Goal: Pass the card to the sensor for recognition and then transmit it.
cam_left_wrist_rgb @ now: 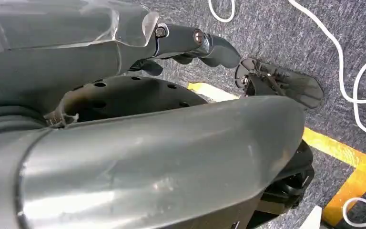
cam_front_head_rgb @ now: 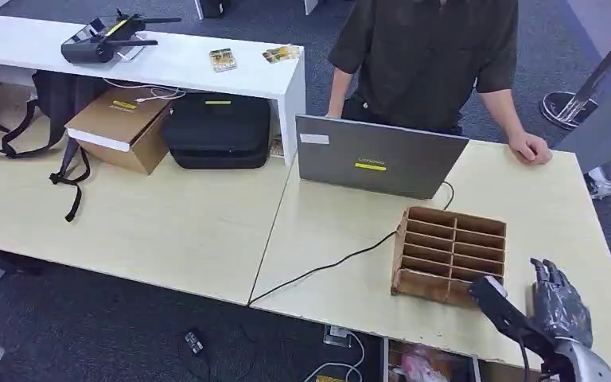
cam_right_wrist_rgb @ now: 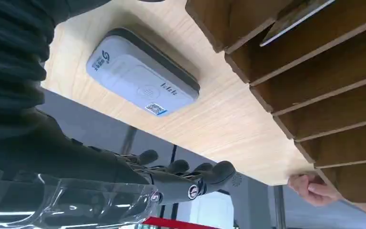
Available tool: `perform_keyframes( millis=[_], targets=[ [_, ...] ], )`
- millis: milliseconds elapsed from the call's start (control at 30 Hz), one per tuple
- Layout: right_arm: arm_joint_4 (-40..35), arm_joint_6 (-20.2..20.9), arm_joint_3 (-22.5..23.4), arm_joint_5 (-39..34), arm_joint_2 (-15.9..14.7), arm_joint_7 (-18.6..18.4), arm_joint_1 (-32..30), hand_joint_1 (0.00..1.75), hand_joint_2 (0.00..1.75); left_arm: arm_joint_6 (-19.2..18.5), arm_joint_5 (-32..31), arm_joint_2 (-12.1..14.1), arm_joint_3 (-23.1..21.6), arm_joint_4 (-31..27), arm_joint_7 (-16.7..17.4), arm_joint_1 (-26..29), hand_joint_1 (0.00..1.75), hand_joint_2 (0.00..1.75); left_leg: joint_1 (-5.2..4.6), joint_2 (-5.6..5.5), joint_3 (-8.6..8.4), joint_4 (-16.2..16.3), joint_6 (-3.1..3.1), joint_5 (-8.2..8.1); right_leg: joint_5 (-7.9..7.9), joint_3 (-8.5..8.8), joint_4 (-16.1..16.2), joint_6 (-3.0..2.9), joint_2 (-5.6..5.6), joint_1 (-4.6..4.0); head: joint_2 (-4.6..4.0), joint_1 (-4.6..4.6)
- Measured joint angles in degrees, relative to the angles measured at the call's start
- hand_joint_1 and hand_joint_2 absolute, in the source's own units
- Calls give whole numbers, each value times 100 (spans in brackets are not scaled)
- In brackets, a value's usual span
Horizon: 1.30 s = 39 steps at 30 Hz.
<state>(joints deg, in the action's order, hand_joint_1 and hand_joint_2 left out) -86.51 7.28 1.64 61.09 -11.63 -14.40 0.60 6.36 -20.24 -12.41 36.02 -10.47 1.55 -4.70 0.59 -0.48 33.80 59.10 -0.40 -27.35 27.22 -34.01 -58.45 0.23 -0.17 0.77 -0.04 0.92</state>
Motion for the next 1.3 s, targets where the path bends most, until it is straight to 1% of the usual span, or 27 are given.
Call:
perform_keyframes(
  millis=[233, 633, 800, 1067, 1300],
  targets=[
    [20, -11, 0, -17, 0, -9, -80, 0, 175, 0, -37, -2, 0, 0, 0, -57, 0, 0, 0, 1, 0, 0, 0, 0, 0, -1, 0, 0, 3, 0, 0, 0],
    [214, -44, 0, -52, 13, -7, -30, 0, 175, 0, -24, -2, 0, 0, 0, -59, 0, 0, 0, 0, 1, 0, 0, 0, 0, 0, 0, 0, 2, 0, 0, 0],
    [258, -225, -2, -17, 18, -7, -29, 0, 175, 0, -24, -2, 0, 0, 0, -62, 0, 0, 0, 0, 1, 0, 0, -1, 0, 0, 0, 0, 2, 0, 0, 0],
    [188, -717, -125, 247, 74, 87, -4, 0, 175, 0, -29, -2, 0, 0, 0, -70, 0, 0, 0, 0, 0, 0, 0, 0, 0, 0, 0, 0, 2, 0, 0, 0],
    [64, -791, -223, 343, 111, 144, -7, 0, 175, 0, -37, -2, -2, 0, 0, -72, 0, 0, 0, 1, 0, 0, 0, 0, 0, 0, 0, 0, 2, 0, 0, 0]
  ],
)
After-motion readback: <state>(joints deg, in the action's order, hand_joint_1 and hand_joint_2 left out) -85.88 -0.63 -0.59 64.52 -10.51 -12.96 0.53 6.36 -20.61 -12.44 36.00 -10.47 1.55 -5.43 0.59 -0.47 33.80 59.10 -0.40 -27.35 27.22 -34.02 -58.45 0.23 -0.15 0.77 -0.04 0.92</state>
